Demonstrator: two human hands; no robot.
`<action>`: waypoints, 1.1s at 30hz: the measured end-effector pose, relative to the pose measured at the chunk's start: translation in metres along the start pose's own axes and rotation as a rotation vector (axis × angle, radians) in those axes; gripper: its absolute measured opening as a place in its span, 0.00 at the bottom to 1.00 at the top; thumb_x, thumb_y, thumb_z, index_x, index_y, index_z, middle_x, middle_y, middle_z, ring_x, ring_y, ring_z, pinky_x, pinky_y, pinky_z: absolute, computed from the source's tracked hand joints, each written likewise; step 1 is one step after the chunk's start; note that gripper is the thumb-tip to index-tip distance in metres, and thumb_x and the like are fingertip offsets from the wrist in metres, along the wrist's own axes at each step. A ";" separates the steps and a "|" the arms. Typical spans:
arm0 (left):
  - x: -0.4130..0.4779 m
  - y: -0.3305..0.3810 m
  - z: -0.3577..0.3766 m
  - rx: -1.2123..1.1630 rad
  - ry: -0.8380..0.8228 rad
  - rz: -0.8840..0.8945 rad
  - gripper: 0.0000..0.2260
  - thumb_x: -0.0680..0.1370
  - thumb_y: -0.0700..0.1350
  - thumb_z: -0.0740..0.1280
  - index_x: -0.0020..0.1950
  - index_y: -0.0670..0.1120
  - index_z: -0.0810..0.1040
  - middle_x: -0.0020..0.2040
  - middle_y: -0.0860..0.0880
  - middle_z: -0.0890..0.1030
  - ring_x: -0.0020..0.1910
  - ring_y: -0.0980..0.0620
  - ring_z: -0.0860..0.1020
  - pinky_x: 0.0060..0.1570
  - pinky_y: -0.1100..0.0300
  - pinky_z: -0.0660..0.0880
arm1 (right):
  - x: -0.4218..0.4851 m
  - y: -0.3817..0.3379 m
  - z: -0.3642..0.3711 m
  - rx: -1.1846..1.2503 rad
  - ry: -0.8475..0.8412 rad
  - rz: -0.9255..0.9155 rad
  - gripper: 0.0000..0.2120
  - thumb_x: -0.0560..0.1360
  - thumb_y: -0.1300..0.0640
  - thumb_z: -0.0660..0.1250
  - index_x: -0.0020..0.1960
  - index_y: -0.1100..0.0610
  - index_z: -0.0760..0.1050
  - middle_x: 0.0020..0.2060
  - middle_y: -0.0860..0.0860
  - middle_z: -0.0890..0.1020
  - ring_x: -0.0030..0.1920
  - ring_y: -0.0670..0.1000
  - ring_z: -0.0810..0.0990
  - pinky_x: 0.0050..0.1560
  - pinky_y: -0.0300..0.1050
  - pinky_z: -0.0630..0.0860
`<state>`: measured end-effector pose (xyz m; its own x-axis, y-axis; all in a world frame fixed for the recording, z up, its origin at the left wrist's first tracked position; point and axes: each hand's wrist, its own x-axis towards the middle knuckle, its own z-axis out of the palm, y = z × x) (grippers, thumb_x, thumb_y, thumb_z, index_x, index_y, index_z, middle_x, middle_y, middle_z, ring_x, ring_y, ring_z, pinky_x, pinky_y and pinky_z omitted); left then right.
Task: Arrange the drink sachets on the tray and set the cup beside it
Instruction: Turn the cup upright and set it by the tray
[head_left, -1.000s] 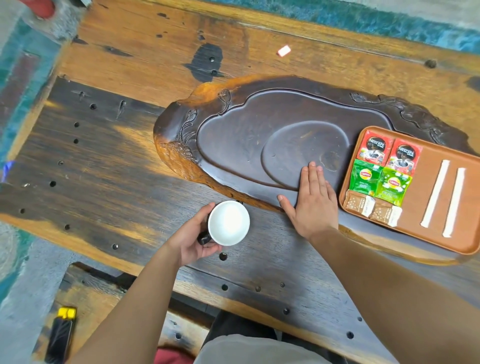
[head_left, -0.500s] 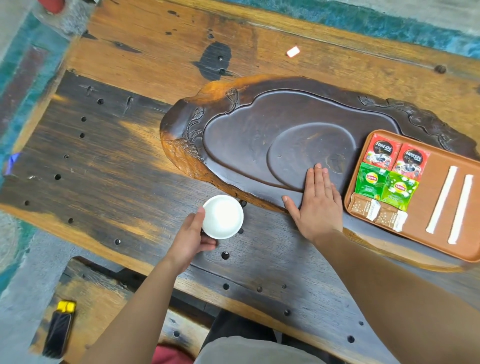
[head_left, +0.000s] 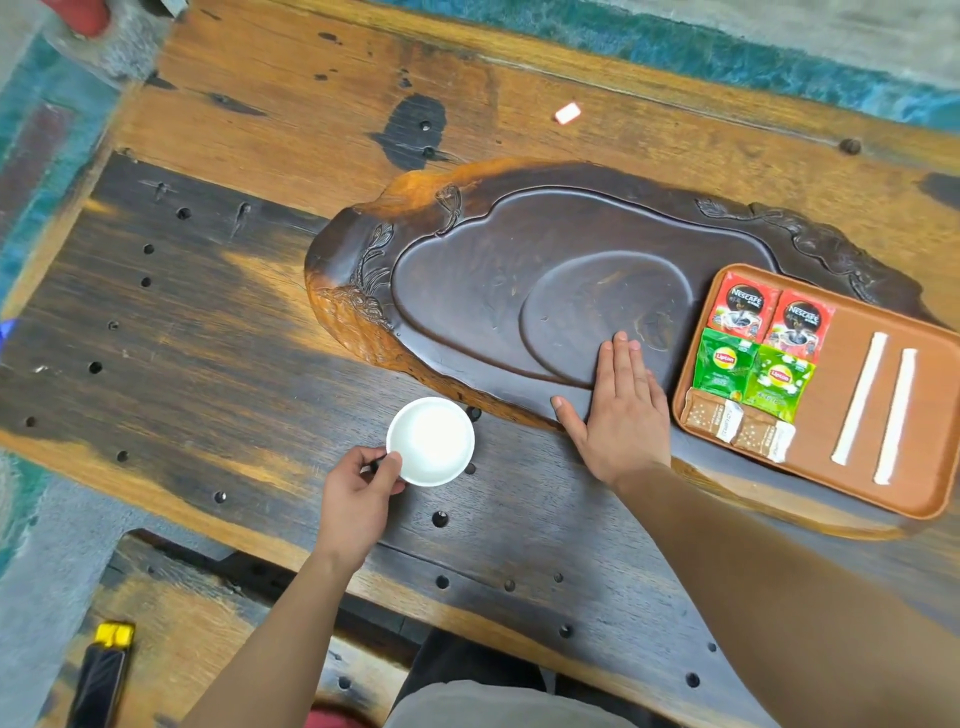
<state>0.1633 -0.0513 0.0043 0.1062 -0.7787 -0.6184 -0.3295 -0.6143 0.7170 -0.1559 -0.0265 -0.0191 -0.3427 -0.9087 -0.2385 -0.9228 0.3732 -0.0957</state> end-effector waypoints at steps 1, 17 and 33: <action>-0.001 0.003 0.000 0.021 0.006 0.008 0.05 0.79 0.46 0.70 0.50 0.45 0.81 0.44 0.47 0.86 0.43 0.47 0.86 0.43 0.58 0.80 | 0.000 0.000 0.000 0.001 0.000 -0.002 0.44 0.79 0.28 0.43 0.82 0.59 0.47 0.82 0.55 0.50 0.82 0.53 0.47 0.79 0.53 0.54; 0.039 0.141 0.094 -0.017 -0.229 0.302 0.05 0.75 0.45 0.72 0.40 0.51 0.83 0.34 0.50 0.84 0.33 0.52 0.82 0.39 0.59 0.81 | 0.003 0.009 -0.020 0.279 -0.010 -0.012 0.40 0.80 0.33 0.52 0.82 0.57 0.48 0.82 0.53 0.49 0.82 0.51 0.45 0.80 0.52 0.53; 0.076 0.181 0.219 0.162 -0.454 0.310 0.04 0.73 0.47 0.72 0.40 0.47 0.82 0.37 0.49 0.86 0.38 0.48 0.85 0.51 0.43 0.83 | 0.055 0.095 -0.075 0.485 0.081 -0.027 0.50 0.65 0.33 0.76 0.78 0.55 0.63 0.75 0.53 0.70 0.77 0.55 0.64 0.75 0.56 0.63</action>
<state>-0.0936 -0.1932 0.0166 -0.4201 -0.7645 -0.4889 -0.4244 -0.3107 0.8505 -0.2753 -0.0554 0.0315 -0.3499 -0.9238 -0.1553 -0.7499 0.3756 -0.5446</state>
